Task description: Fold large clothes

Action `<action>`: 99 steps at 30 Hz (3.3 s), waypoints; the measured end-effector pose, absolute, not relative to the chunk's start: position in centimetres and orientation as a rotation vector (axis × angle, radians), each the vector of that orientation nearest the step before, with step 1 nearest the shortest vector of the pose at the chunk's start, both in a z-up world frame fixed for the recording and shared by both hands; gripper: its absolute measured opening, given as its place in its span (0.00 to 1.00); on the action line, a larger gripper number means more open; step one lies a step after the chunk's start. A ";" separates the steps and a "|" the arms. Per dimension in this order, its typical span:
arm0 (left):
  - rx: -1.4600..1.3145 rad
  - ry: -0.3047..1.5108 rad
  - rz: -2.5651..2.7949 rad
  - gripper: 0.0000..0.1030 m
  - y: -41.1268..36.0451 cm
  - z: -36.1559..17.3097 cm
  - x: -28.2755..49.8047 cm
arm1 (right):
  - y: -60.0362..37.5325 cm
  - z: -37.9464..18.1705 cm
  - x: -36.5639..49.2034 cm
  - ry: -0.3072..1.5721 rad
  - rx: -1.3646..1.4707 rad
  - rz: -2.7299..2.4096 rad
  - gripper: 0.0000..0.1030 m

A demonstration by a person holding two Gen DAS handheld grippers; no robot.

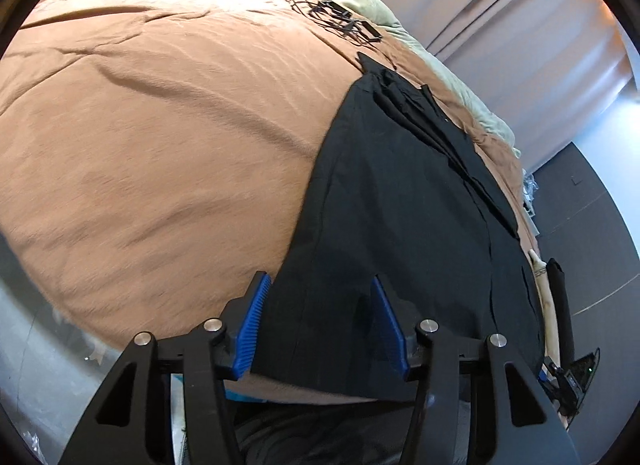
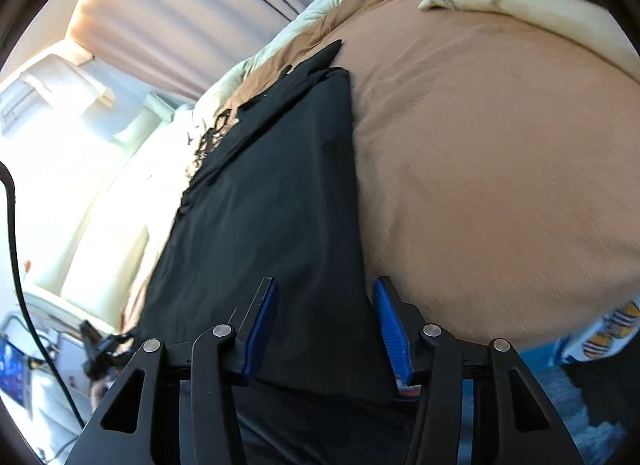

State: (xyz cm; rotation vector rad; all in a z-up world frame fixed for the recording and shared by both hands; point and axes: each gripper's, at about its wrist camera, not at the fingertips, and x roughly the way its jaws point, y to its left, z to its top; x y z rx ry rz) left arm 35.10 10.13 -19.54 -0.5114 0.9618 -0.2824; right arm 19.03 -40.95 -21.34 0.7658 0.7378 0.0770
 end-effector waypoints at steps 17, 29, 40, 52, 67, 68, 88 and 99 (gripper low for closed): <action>-0.665 0.951 -0.382 0.39 10.9 -20.7 34.8 | -40.3 -25.1 16.5 0.617 0.997 0.332 0.40; -0.729 0.809 -0.385 0.04 10.5 -15.8 33.5 | -40.5 -20.5 17.1 0.466 1.026 0.243 0.05; -0.828 0.648 -0.457 0.04 12.5 -8.4 30.2 | -38.7 -10.7 14.2 0.323 0.923 0.306 0.05; -0.860 0.445 -0.535 0.04 14.7 -0.6 22.2 | -36.8 -2.2 7.4 0.235 0.805 0.327 0.05; -0.811 0.351 -0.555 0.04 13.8 5.3 21.6 | -36.5 3.4 6.7 0.158 0.757 0.322 0.05; -0.803 0.358 -0.548 0.04 13.5 5.6 22.4 | -36.8 3.6 7.4 0.160 0.767 0.313 0.05; -0.733 0.445 -0.441 0.04 8.2 6.1 41.2 | -41.4 4.3 25.6 0.142 0.928 0.091 0.05; -0.724 0.552 -0.347 0.04 4.8 1.6 50.5 | -43.3 0.1 34.5 0.191 1.067 -0.034 0.05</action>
